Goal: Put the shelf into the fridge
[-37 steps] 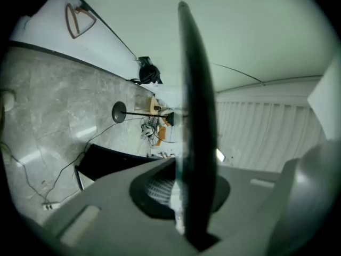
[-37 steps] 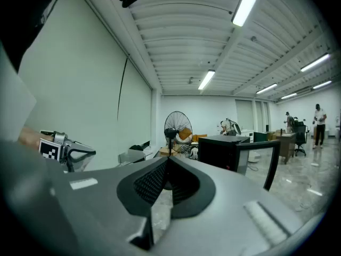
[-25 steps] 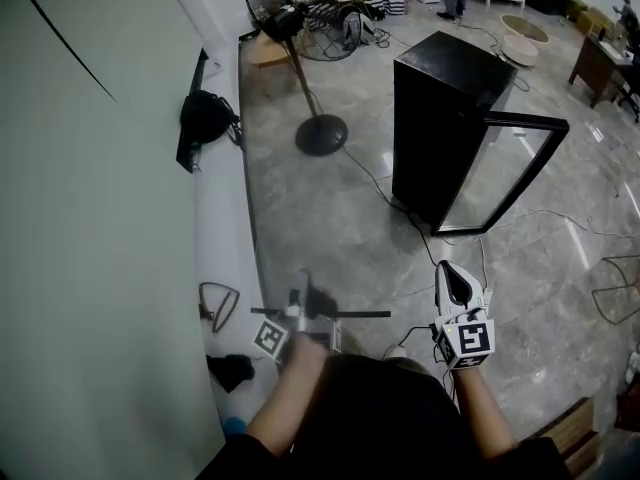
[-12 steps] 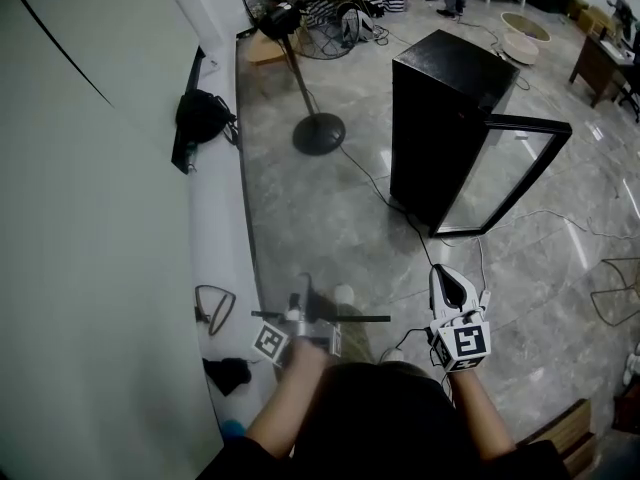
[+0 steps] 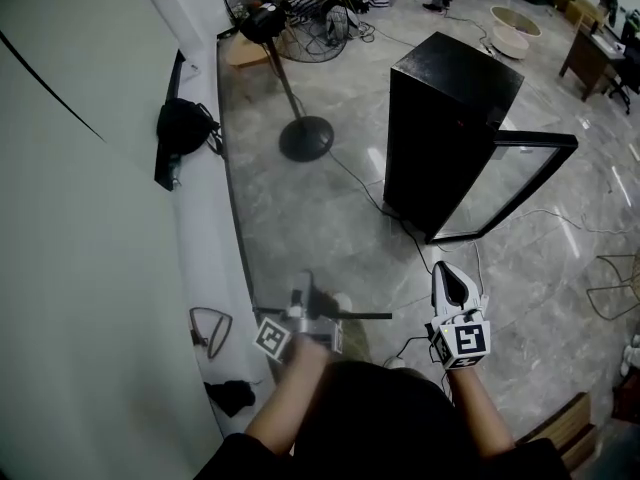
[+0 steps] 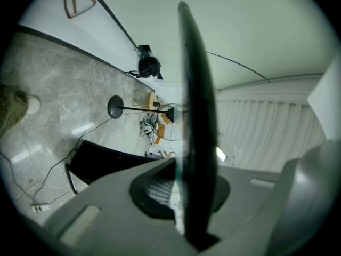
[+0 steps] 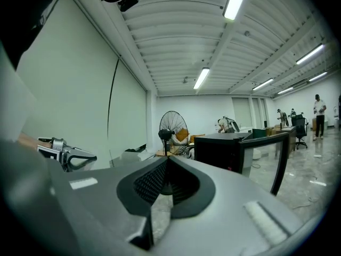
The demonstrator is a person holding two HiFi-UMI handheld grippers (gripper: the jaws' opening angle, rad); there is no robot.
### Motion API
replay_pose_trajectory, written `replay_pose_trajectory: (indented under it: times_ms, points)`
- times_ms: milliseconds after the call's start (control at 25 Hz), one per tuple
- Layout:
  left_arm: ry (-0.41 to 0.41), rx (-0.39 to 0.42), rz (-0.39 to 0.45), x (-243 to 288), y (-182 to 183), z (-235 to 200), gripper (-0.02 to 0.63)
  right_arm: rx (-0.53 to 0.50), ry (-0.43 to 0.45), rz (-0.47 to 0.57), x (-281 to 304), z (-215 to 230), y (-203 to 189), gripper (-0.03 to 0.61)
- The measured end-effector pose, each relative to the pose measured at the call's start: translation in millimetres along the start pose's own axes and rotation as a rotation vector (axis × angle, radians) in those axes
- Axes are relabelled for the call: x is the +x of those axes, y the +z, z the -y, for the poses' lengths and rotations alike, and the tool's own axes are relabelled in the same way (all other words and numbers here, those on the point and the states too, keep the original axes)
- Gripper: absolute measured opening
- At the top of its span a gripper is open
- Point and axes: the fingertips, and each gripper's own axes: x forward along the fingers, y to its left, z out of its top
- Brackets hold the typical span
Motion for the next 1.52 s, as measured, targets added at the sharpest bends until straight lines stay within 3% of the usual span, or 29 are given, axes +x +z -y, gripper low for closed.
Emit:
replay_pose_trajectory:
  times_ms: [440,1040,1320,1520]
  points:
    - [0.023,-0.014,-0.058,131,56,-9,0.017,-0.01,-0.064,-0.04,133,11,16,0.003]
    - [0.054,-0.042,-0.203,263,123,-12,0.017,0.01,-0.181,-0.068,267,6,39,0.003]
    - [0.093,-0.032,-0.228,302,166,-38,0.017,0.007,-0.242,-0.116,291,6,25,0.003]
    - [0.09,-0.021,-0.24,319,169,-44,0.017,0.021,-0.271,-0.142,283,18,15,0.002]
